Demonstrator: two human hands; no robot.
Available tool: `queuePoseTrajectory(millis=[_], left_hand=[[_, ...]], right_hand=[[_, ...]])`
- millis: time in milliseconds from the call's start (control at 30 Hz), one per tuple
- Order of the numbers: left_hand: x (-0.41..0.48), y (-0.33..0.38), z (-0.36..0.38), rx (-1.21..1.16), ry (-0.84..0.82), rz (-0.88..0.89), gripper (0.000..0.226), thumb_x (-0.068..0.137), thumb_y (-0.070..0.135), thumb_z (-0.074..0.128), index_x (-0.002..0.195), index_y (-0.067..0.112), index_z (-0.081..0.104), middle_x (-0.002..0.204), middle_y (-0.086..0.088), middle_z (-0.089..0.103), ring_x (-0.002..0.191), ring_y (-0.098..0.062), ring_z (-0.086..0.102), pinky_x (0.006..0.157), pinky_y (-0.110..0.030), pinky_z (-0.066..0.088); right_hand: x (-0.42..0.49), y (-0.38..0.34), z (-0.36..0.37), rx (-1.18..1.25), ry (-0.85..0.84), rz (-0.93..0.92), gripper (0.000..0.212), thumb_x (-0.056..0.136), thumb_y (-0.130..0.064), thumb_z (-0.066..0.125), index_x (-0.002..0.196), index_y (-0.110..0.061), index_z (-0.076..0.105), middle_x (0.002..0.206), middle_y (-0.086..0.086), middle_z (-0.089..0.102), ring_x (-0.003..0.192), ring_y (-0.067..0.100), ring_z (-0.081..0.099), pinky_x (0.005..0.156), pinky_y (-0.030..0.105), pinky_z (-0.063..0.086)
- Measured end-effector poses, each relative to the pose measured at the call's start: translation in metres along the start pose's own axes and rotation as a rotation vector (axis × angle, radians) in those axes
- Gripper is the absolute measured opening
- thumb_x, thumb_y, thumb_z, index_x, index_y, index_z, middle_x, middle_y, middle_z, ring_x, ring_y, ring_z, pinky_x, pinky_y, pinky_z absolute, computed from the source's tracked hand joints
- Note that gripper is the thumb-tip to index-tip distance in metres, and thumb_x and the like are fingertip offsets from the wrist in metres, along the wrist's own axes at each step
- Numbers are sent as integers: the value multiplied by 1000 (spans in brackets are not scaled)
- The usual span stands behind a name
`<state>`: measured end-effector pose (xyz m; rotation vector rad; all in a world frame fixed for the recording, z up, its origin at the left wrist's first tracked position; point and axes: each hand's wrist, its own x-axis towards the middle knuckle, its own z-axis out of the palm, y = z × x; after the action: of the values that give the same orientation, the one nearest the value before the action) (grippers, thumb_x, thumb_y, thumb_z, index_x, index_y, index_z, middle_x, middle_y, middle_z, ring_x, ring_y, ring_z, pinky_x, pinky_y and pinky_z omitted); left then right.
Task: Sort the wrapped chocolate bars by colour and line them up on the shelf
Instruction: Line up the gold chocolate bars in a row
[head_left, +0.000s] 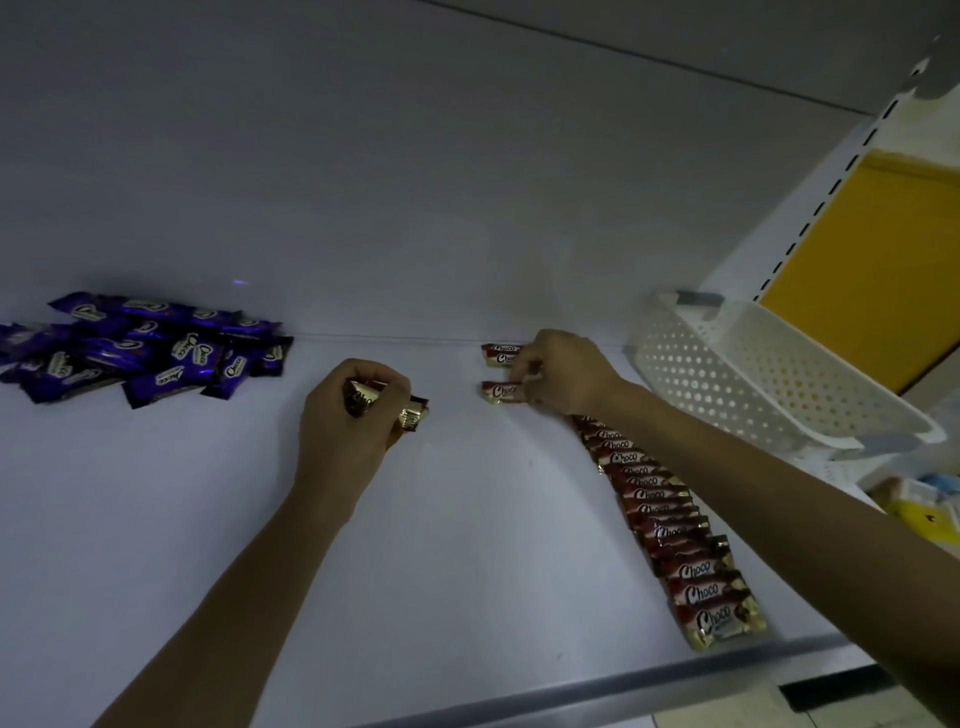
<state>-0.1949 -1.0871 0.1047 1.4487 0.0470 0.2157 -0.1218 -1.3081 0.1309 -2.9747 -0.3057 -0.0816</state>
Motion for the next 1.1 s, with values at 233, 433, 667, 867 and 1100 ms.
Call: queuePoseTrajectory(millis=[233,433,667,867,1100], left_hand=[[2,-2,0,4,2,3,16,88,1,62,81,15,61,80,-4,61,52,2,60,41,-9,39],[2,-1,2,-12,-9,5,9,89,-1,60,86,7,61,78,-6,60,48,3,58,41,-8,38],[1,1,2,-45,-32,7,13,89,-1,59,84,11,60,78,-5,61,48,2,56,41,-10,38],[0,-4,-6,-9,-48,40,29,87,-4,56,94,24,61,95,-5,67,77,-14,61,51,-16,44],[0,-4,-6,-75,-85,-24,31,86,-1,59,98,27,60,99,-13,68,64,-7,61,57,-24,52]], right_hand=[[20,9,9,-112,149,94,18,84,-27,67,101,-25,70,107,2,61,101,22,55,84,31,32],[21,13,13,-116,150,102,20,87,-27,63,105,-26,70,109,2,62,100,22,56,84,31,33],[-15,-40,-2,602,92,119,24,92,-35,59,92,-13,70,91,12,70,72,14,60,62,18,42],[-42,-92,-10,1194,-406,132,13,90,-18,62,92,-7,69,93,14,71,76,17,68,82,31,54],[-39,-67,-15,1053,-154,248,14,94,-18,57,83,-14,65,72,0,67,51,8,53,48,20,36]])
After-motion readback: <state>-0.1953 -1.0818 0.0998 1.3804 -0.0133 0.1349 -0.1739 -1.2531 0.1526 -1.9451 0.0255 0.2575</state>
